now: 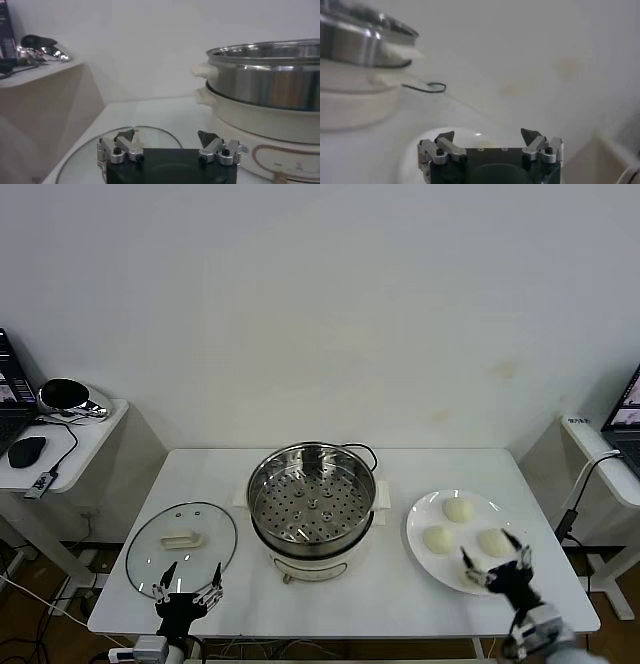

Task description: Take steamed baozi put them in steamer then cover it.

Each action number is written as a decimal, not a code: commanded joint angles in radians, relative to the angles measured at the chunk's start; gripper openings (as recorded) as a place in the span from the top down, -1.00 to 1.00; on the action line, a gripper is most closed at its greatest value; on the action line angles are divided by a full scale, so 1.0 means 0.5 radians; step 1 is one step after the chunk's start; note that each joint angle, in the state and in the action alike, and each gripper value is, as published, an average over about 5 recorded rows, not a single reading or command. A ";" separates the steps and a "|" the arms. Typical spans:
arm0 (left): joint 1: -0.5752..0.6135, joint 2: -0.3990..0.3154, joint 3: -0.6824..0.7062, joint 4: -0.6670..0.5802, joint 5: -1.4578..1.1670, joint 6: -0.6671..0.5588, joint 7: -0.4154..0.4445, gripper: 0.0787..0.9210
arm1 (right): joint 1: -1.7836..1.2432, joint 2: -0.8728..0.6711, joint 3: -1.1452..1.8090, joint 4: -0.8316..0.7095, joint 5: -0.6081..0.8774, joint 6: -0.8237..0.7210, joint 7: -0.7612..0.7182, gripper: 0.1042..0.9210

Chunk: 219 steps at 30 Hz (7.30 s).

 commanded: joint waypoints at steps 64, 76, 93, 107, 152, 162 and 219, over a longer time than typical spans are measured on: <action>-0.023 0.040 -0.185 -0.010 0.095 -0.052 -0.004 -0.77 | 2.665 0.198 -2.543 -2.068 -0.511 0.116 -1.460 -0.68; -0.020 0.038 -0.184 -0.013 0.101 -0.061 -0.003 -0.77 | 2.668 0.224 -2.542 -2.064 -0.529 0.129 -1.446 -0.18; -0.009 0.058 -0.174 -0.033 0.090 -0.055 0.007 -0.77 | 3.158 -0.325 -3.049 -1.240 0.104 0.001 -1.596 -0.16; -0.032 0.114 -0.177 -0.038 0.020 -0.058 0.013 -0.77 | 4.164 0.110 -3.836 -1.152 0.839 0.409 -1.399 -0.18; 0.002 0.107 -0.298 -0.114 -0.037 -0.051 0.019 -0.77 | 3.723 1.304 -4.014 -2.093 -0.434 1.558 -1.180 -0.20; -0.002 0.101 -0.304 -0.118 -0.042 -0.050 0.018 -0.77 | 3.778 1.236 -4.011 -2.050 -0.352 1.549 -1.183 -0.67; 0.031 0.097 -0.389 -0.201 -0.020 -0.053 0.023 -0.77 | 2.835 -0.337 -3.304 -1.006 0.191 -0.370 -1.324 -0.76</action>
